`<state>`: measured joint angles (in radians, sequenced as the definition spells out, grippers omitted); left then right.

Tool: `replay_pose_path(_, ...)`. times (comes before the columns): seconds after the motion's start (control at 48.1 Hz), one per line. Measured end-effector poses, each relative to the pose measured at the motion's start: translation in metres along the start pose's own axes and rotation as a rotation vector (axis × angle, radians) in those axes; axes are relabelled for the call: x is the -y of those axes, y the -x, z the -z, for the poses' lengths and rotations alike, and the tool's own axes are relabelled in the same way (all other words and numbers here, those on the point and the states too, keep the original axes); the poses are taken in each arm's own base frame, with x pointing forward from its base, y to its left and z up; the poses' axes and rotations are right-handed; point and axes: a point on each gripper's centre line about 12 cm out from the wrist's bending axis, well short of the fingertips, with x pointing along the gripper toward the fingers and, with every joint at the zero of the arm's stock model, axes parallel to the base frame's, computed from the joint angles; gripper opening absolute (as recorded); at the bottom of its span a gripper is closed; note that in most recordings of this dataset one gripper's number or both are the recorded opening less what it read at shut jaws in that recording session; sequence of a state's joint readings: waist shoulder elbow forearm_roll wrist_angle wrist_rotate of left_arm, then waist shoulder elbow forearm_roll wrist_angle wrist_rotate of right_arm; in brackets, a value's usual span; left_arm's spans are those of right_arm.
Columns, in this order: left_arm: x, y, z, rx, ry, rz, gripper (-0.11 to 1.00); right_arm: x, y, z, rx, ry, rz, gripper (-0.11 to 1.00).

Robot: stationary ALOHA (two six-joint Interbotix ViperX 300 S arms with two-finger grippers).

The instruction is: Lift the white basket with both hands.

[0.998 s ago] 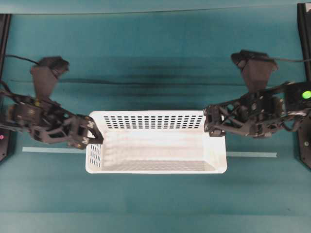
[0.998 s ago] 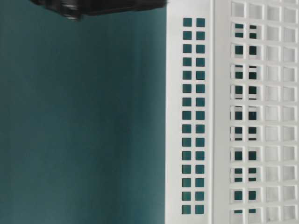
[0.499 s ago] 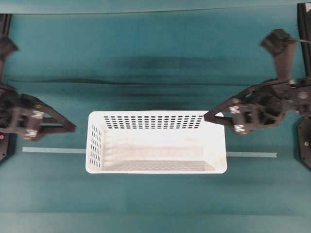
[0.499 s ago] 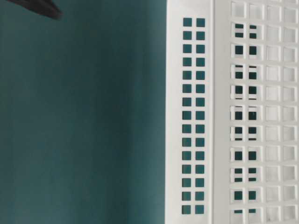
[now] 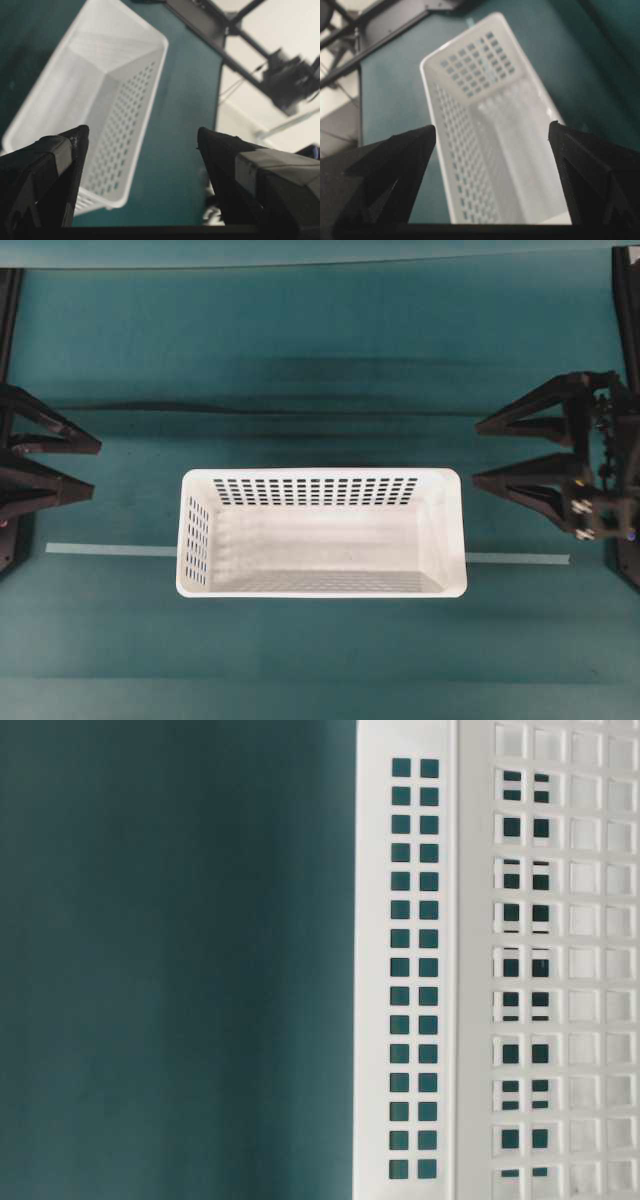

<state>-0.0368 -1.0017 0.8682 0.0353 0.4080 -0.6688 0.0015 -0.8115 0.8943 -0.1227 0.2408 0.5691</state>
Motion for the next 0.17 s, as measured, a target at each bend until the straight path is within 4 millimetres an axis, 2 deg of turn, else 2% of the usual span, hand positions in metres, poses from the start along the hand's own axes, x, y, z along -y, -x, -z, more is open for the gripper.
replay_pose_path(0.166, 0.003, 0.009, -0.003, 0.027, -0.094, 0.021, 0.90, -0.004, 0.015, -0.006, 0.078, 0.066, -0.043, 0.97)
